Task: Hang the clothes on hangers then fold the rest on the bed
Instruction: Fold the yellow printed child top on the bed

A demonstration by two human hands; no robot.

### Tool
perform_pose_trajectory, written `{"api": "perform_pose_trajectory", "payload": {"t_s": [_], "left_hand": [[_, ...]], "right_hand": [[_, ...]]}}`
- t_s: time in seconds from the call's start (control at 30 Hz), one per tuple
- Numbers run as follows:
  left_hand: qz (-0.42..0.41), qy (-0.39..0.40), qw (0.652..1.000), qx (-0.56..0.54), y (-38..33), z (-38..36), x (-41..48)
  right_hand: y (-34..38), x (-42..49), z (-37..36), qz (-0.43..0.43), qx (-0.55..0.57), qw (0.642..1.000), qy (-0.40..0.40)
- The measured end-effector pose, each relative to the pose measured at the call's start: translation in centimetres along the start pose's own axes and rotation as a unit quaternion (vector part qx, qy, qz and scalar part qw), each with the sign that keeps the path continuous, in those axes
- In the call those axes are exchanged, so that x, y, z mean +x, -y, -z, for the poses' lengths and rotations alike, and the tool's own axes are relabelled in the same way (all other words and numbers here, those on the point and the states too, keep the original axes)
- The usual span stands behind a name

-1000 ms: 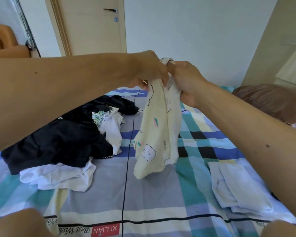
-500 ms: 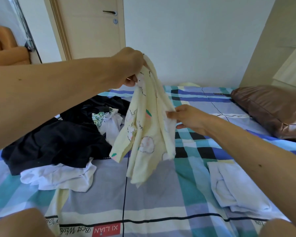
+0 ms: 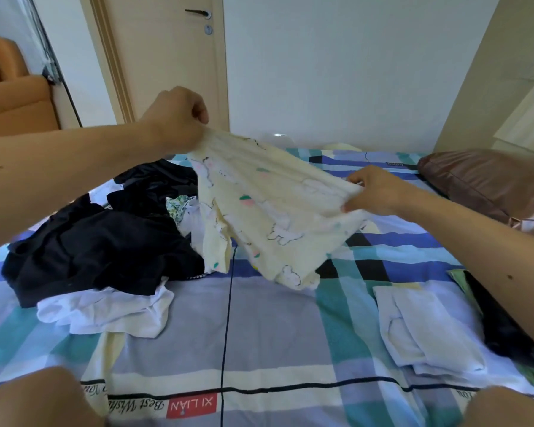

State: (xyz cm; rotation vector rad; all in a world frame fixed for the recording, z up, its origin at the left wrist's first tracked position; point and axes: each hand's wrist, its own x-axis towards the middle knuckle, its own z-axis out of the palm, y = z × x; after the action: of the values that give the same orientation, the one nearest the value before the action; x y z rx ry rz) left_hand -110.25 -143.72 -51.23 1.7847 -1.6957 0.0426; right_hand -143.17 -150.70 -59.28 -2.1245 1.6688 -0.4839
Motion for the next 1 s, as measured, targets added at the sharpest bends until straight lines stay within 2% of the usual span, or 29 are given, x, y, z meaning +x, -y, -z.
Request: {"api": "perform_pose_trajectory", "payload": {"t_s": [0.17, 0.27, 0.43, 0.5, 0.57, 0.63, 0.7, 0.77, 0.8, 0.83, 0.9, 1.0], "left_hand": [[0.024, 0.075, 0.993, 0.09, 3.6, -0.6, -0.2], [0.043, 0.077, 0.989, 0.116, 5.0, -1.4, 0.4], [0.038, 0.006, 0.992, 0.12, 5.2, 0.0, 1.7], [0.006, -0.013, 0.993, 0.114, 5.0, 1.4, 1.6], [-0.044, 0.003, 0.993, 0.107, 4.6, 2.4, 0.1], [-0.081, 0.067, 0.988, 0.111, 4.9, 2.1, -3.5], [-0.137, 0.162, 0.971, 0.114, 6.1, 0.1, -8.6], [-0.176, 0.303, 0.926, 0.142, 7.7, -2.7, -13.5], [-0.183, 0.386, 0.885, 0.185, 8.9, -4.5, -15.6], [-0.178, 0.465, 0.836, 0.233, 9.8, -6.3, -17.5], [-0.19, 0.552, 0.76, 0.286, 10.8, -9.3, -20.4], [-0.199, 0.602, 0.713, 0.299, 9.7, -10.8, -21.5]], "right_hand": [[-1.5, 0.9, 1.1, -0.045, 0.065, 0.996, -0.043], [-0.4, 2.1, 1.3, -0.058, 0.068, 0.986, -0.141], [1.3, 4.0, 2.6, -0.017, 0.116, 0.946, -0.304], [1.6, 3.5, 3.4, 0.012, 0.12, 0.937, -0.327], [1.6, 1.2, 4.0, 0.065, 0.124, 0.938, -0.317], [0.9, -2.2, 2.9, 0.129, 0.131, 0.944, -0.272], [-0.7, -5.5, -0.3, 0.164, 0.122, 0.964, -0.169], [-2.9, -8.4, -4.6, 0.176, 0.081, 0.981, -0.003], [-3.9, -9.5, -6.7, 0.175, 0.044, 0.98, 0.085], [-4.7, -10.3, -8.4, 0.173, 0.002, 0.971, 0.166], [-5.4, -11.7, -10.9, 0.163, -0.064, 0.939, 0.297], [-4.7, -12.9, -11.9, 0.113, -0.108, 0.874, 0.46]]}}
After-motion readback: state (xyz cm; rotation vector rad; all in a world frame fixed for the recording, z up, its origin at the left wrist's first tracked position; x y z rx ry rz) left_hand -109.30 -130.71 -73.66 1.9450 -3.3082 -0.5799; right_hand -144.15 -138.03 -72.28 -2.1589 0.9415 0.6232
